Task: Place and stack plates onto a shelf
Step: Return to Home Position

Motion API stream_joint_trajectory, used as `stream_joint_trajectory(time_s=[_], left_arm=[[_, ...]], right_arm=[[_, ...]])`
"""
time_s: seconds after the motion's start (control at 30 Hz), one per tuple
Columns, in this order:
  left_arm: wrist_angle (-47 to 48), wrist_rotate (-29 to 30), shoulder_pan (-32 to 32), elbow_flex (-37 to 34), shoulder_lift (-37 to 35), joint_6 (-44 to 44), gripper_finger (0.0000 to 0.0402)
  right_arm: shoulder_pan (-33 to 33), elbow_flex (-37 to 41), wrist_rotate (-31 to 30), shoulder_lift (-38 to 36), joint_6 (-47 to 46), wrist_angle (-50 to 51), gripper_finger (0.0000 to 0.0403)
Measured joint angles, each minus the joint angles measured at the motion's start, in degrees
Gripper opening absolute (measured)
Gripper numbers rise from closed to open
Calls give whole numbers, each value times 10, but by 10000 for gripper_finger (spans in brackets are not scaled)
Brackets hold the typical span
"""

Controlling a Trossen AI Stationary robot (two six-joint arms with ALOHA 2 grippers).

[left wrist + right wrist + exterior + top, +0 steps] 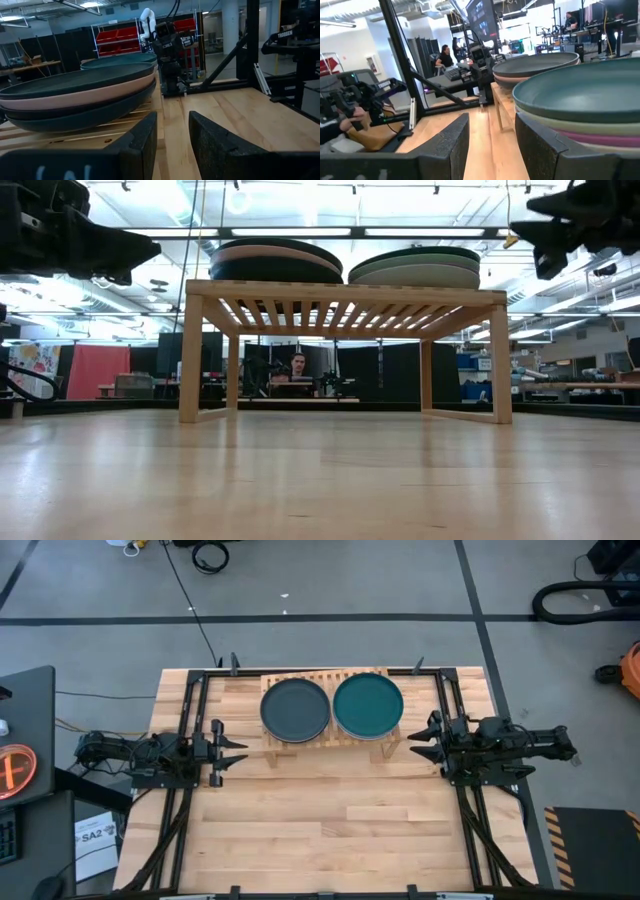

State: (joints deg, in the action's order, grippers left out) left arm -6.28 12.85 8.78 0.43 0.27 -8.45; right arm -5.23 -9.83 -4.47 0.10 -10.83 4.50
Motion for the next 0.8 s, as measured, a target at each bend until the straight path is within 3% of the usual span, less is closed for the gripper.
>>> stream_joint_trajectory(time_s=[0.47, 0.8], left_arm=[[0, 0, 0, 0, 0, -1, 119], [1, 0, 0, 0, 0, -1, 119]], right_arm=[[0, 93, -14, 0, 21, -73, 165], [1, 95, -19, 4, 51, -66, 165]])
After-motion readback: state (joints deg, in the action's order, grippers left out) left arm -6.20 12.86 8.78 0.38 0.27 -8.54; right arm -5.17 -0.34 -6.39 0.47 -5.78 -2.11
